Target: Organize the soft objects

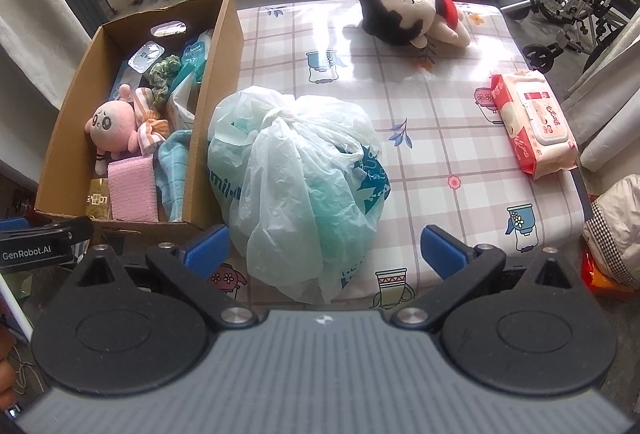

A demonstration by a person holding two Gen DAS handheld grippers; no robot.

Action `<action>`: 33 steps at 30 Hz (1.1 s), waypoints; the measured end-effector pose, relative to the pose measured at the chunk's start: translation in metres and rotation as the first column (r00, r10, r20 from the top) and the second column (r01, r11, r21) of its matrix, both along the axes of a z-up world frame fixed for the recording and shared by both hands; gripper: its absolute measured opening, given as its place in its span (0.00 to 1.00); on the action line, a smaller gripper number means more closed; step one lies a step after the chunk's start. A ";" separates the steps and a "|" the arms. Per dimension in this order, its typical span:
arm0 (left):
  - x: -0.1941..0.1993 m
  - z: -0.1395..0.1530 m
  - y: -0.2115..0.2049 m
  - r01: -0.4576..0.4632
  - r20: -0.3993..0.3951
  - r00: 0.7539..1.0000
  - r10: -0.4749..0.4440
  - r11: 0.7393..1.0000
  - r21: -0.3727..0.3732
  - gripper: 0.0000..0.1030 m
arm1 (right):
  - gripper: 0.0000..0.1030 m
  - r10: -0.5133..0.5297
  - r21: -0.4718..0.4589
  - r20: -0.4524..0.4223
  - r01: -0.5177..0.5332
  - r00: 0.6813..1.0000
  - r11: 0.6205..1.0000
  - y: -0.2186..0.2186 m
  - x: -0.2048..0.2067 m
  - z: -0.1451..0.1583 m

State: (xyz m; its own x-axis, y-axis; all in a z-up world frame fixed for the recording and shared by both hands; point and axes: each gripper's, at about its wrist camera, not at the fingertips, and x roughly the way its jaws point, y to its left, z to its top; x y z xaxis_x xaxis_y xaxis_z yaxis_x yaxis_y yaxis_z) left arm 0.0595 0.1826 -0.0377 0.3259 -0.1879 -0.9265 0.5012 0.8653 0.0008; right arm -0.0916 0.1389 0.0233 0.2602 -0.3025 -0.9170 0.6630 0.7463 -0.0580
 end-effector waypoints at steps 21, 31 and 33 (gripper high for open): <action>-0.001 0.001 0.005 0.021 -0.003 1.000 -0.021 1.000 -0.013 1.00 | 0.99 -0.001 -0.015 -0.021 0.001 1.000 1.000 0.005 0.003 0.000; -0.002 0.000 0.006 0.018 -0.006 1.000 -0.018 1.000 -0.013 1.00 | 0.99 0.024 -0.011 -0.041 -0.025 0.999 1.000 0.007 0.005 -0.004; -0.002 -0.001 0.005 0.018 -0.007 1.000 -0.018 1.000 -0.010 1.00 | 0.99 0.030 -0.009 -0.044 -0.030 0.999 1.000 0.006 0.006 -0.005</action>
